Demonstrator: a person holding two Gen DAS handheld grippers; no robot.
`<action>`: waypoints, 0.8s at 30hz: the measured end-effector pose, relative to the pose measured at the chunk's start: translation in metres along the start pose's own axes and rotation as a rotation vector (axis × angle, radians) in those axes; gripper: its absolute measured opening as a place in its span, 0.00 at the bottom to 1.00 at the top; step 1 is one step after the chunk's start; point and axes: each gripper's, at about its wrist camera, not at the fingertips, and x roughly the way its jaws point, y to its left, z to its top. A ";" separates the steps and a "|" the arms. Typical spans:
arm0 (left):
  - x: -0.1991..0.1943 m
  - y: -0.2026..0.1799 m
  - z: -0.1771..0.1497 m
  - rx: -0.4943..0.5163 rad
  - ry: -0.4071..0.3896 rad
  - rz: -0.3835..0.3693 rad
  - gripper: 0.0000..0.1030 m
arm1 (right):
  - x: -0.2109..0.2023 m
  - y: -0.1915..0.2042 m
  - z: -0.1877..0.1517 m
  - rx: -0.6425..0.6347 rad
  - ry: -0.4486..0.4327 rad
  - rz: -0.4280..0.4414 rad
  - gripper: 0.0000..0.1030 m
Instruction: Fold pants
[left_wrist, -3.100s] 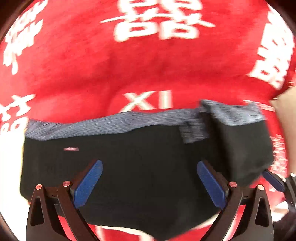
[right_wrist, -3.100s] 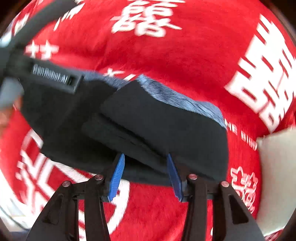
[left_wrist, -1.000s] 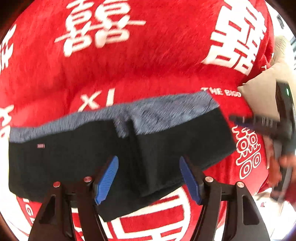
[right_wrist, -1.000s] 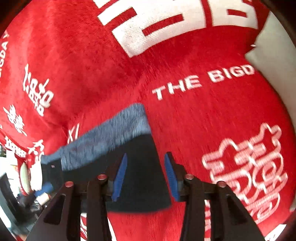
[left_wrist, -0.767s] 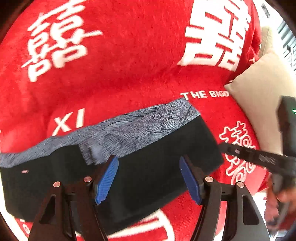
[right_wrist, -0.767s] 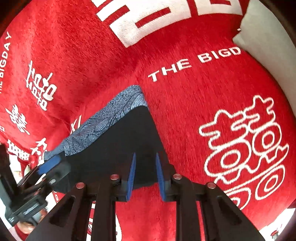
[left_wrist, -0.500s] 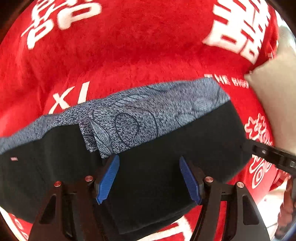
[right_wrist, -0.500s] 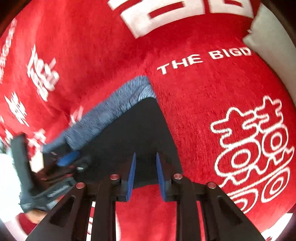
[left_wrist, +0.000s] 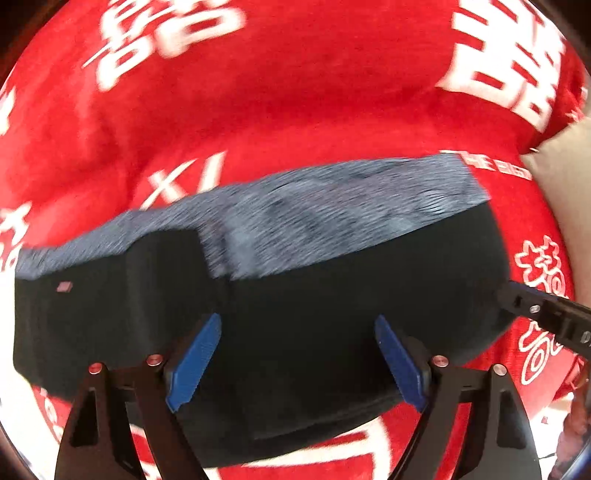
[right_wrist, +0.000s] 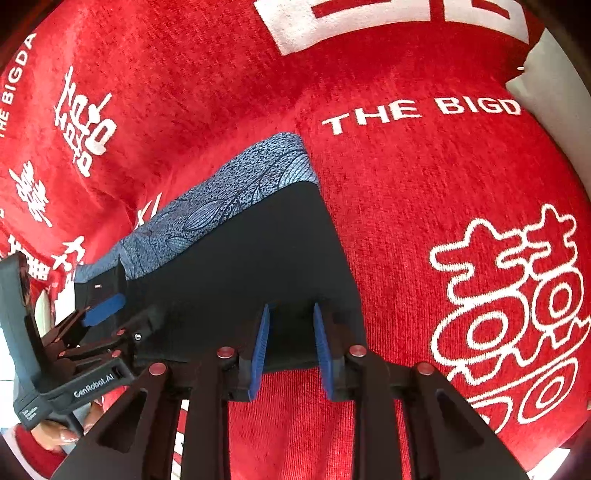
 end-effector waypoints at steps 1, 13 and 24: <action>-0.002 0.007 -0.004 -0.026 0.005 0.009 0.84 | 0.000 0.000 0.000 -0.008 0.003 0.002 0.27; -0.028 0.049 -0.045 -0.157 -0.004 0.013 0.84 | -0.002 0.035 -0.001 -0.114 0.027 -0.081 0.53; -0.042 0.112 -0.086 -0.237 0.011 -0.052 0.84 | 0.008 0.130 -0.029 -0.157 0.001 -0.082 0.56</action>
